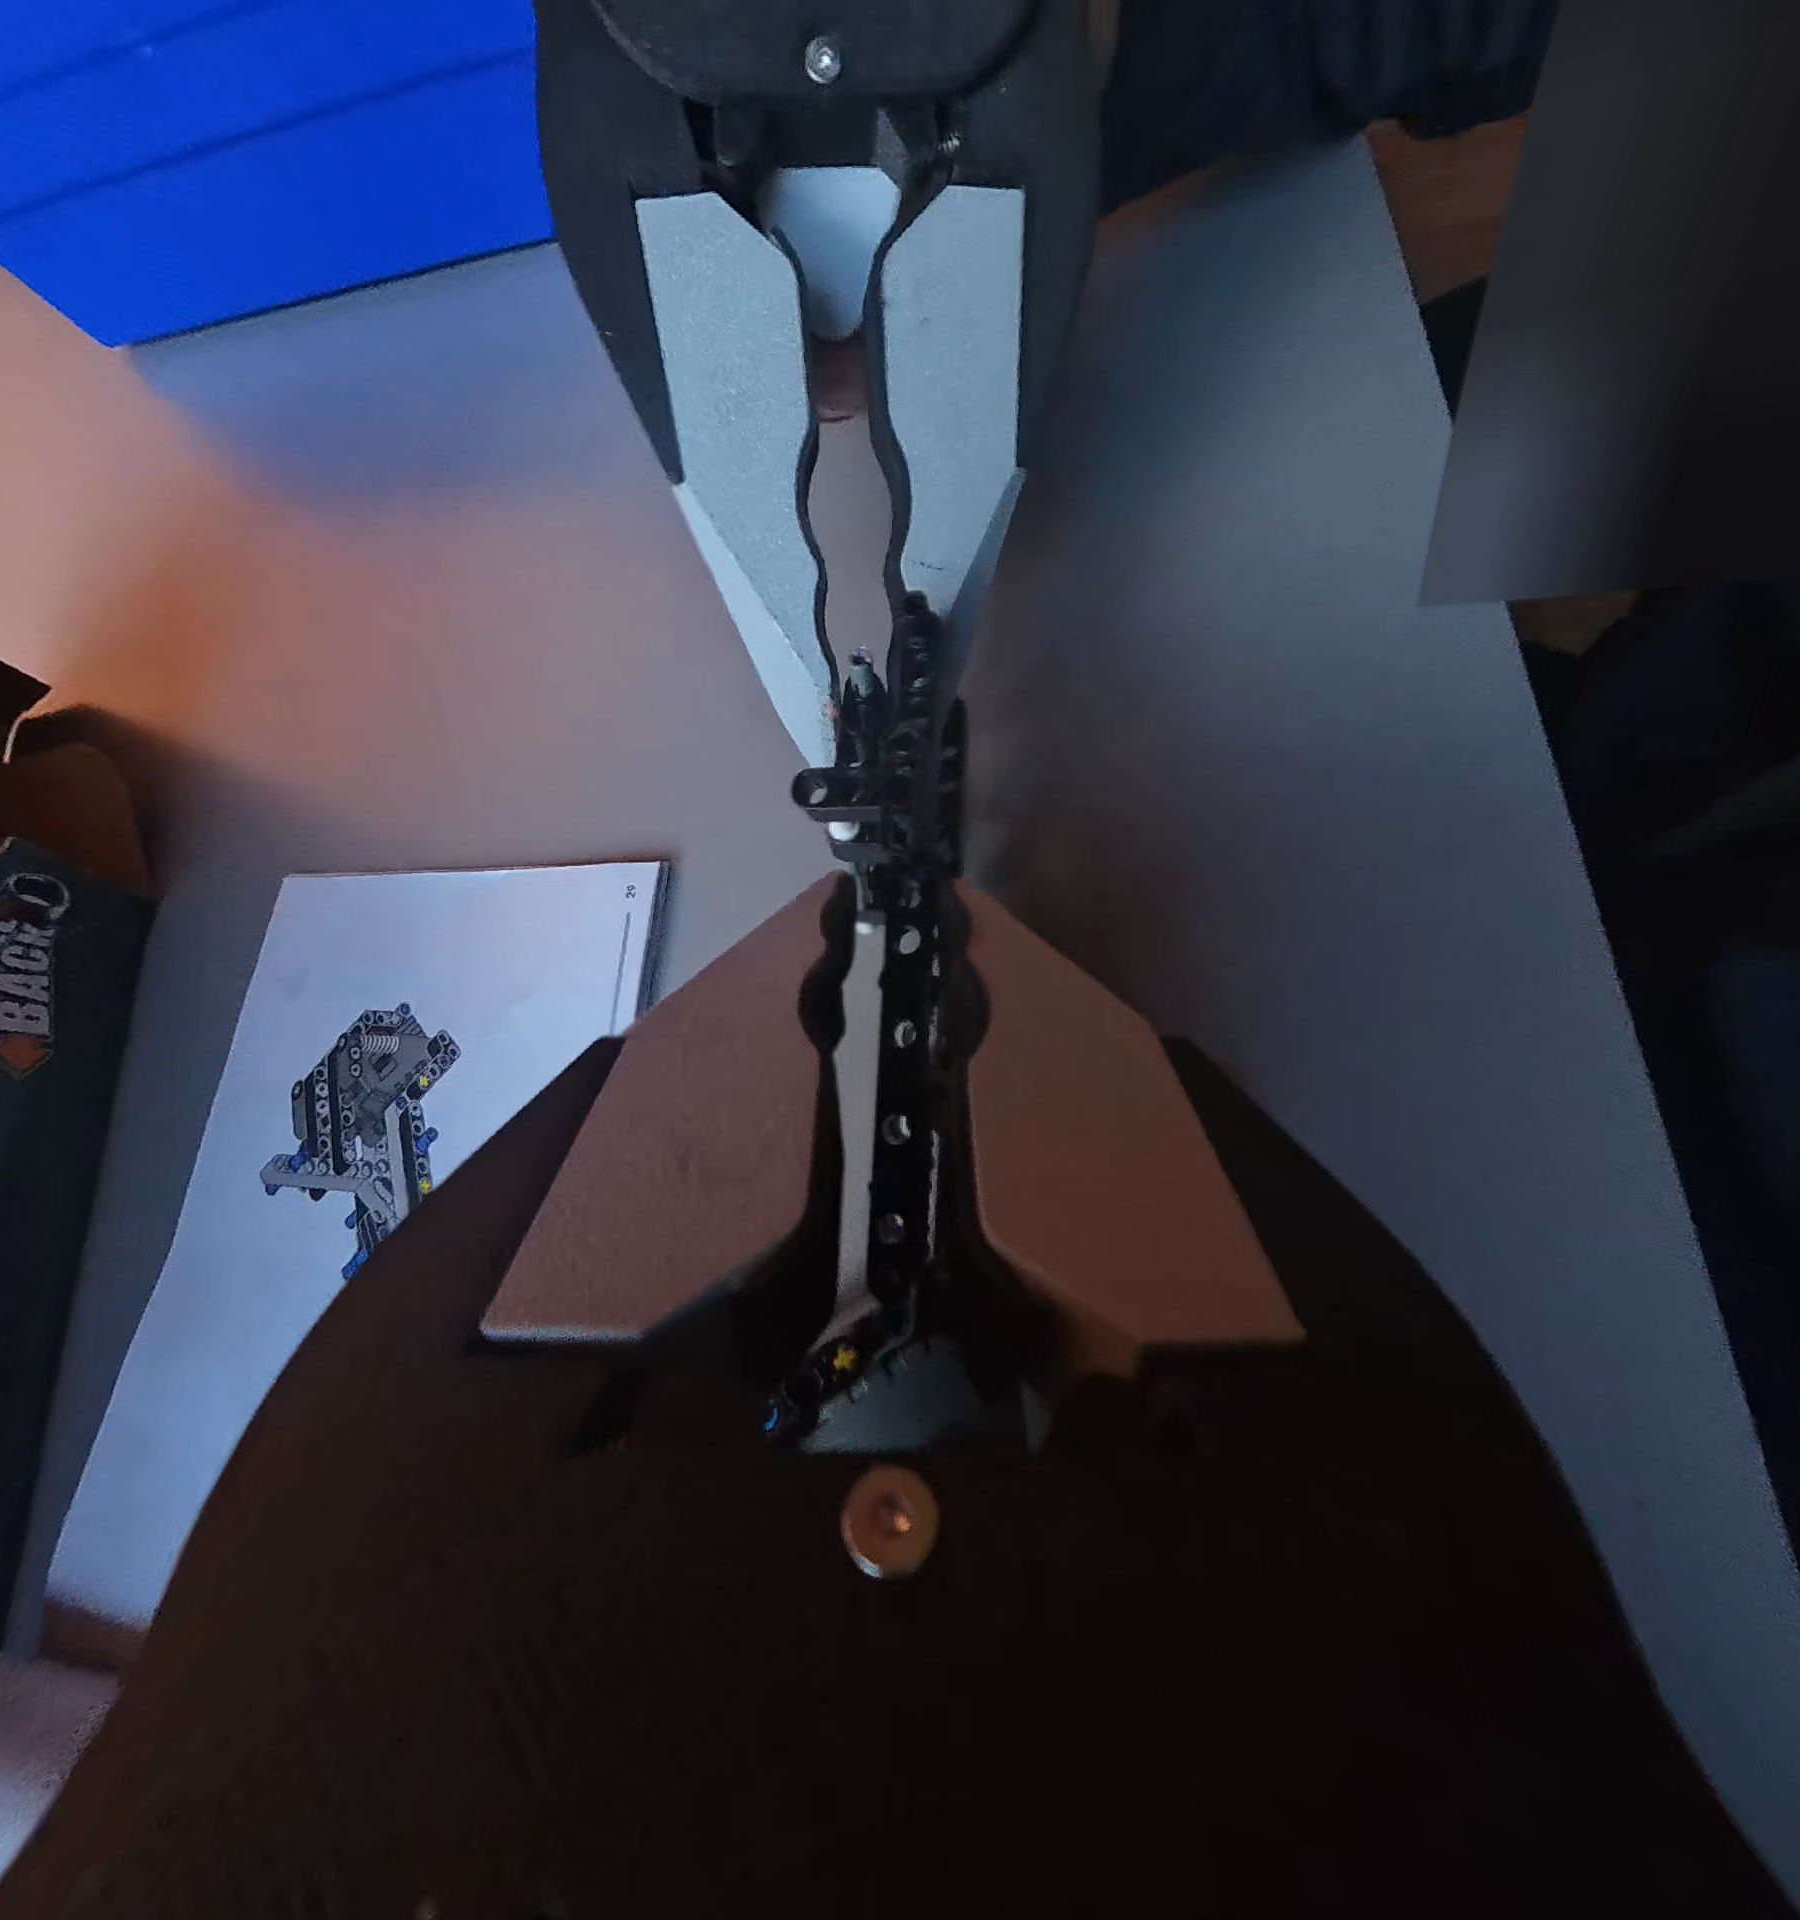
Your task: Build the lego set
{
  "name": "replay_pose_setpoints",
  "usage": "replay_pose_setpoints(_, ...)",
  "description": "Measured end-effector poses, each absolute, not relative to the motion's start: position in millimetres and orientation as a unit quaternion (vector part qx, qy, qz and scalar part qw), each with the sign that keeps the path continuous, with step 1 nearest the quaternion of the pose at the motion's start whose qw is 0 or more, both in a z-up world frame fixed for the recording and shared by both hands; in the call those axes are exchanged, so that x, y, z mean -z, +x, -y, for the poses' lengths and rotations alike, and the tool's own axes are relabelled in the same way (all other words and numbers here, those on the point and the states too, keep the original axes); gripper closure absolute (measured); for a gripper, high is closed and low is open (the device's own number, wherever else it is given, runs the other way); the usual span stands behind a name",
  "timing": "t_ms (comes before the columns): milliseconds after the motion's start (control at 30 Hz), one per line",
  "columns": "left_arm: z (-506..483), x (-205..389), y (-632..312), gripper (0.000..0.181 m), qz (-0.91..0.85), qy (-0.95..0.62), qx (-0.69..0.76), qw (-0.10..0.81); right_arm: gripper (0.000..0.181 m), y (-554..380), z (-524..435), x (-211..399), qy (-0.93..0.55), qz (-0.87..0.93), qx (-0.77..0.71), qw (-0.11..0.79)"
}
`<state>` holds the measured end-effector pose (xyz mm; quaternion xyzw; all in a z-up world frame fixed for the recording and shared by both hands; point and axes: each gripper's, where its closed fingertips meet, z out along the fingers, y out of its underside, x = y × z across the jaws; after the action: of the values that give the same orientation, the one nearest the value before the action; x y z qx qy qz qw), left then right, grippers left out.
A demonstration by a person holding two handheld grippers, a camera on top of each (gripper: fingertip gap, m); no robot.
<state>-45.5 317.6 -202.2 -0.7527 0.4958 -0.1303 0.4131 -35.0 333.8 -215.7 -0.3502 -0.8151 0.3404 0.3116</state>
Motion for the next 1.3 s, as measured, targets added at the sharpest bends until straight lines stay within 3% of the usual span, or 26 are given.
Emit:
replay_pose_setpoints(300,-320,204,-45,0.157,-0.477,-0.763,0.161,0.406,0.174,-32,-333,215,-0.311,0.822,-0.343,0.330)
replay_pose_setpoints(533,-317,207,-39,0.157,-0.494,-0.753,0.154,0.406,0.174,-30,-331,214,-0.298,0.825,-0.338,0.342)
replay_pose_setpoints(1000,-314,207,-41,0.176,-0.499,-0.747,0.161,0.408,0.174,-24,-341,217,-0.297,0.821,-0.320,0.368)
replay_pose_setpoints(1300,-312,205,-46,0.165,-0.489,-0.749,0.169,0.414,0.174,-25,-341,217,-0.303,0.815,-0.322,0.375)
